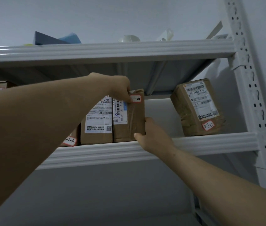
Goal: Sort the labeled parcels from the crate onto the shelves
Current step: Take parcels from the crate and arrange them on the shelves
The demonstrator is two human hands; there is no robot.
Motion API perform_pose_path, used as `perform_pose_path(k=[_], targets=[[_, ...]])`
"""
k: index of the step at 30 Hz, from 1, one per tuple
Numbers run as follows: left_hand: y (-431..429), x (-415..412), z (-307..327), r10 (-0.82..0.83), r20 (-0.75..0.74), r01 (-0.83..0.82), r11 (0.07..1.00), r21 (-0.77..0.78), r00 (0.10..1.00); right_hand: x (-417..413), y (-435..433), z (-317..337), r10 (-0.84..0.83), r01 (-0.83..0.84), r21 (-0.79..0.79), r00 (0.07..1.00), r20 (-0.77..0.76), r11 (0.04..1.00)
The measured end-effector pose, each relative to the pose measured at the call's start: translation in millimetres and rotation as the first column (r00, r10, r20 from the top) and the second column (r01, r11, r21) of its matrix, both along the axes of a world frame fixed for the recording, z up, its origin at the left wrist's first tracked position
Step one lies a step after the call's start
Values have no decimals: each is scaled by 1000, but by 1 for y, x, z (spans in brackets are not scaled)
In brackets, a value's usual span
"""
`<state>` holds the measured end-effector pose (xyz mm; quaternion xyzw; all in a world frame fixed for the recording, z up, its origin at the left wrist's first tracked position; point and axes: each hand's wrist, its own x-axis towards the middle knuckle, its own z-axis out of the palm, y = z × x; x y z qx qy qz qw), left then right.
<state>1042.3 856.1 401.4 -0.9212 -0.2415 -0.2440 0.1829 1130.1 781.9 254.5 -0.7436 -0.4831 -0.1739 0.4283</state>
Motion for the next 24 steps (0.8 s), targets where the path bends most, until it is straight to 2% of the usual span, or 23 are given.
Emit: perform_pose_path(k=[2,4,6,8,10,11,13,15,17,19,20,21,24], targets=[[-4,3,-1,19,38,-18,1000,-19,999,1,-5,2,21,-21,12,999,-35,1000],[-11,9,-2,1,154,-4,1000,22,988,6,-18,7,4,-1,73,999,-40,997],[-26,16,-6,-122,310,89,989,118,943,22,-37,14,-103,95,220,994,24,971],[-47,28,-12,-290,399,235,955,181,870,46,-59,23,-197,171,402,980,25,900],[-68,46,-18,-345,422,322,938,127,839,72,-80,29,-233,224,522,971,-49,823],[-78,56,-22,-332,422,344,938,51,844,85,-89,32,-242,255,546,965,-98,798],[-95,78,-32,-297,435,392,908,-146,850,110,-105,34,-263,336,515,941,-211,788],[-102,99,-41,-270,458,454,815,-359,847,130,-115,32,-280,393,424,910,-306,816],[-106,118,-49,-264,444,488,694,-529,856,145,-122,30,-254,389,357,894,-370,849],[-107,132,-56,-284,428,508,600,-619,858,150,-125,28,-178,323,299,888,-424,898],[-107,136,-59,-299,421,513,587,-626,856,151,-125,26,-134,274,280,892,-432,920],[-107,139,-61,-310,411,510,617,-599,858,153,-123,25,-95,226,276,904,-417,934],[-102,133,-64,-308,377,465,757,-460,874,147,-113,20,-31,112,249,951,-308,962]])
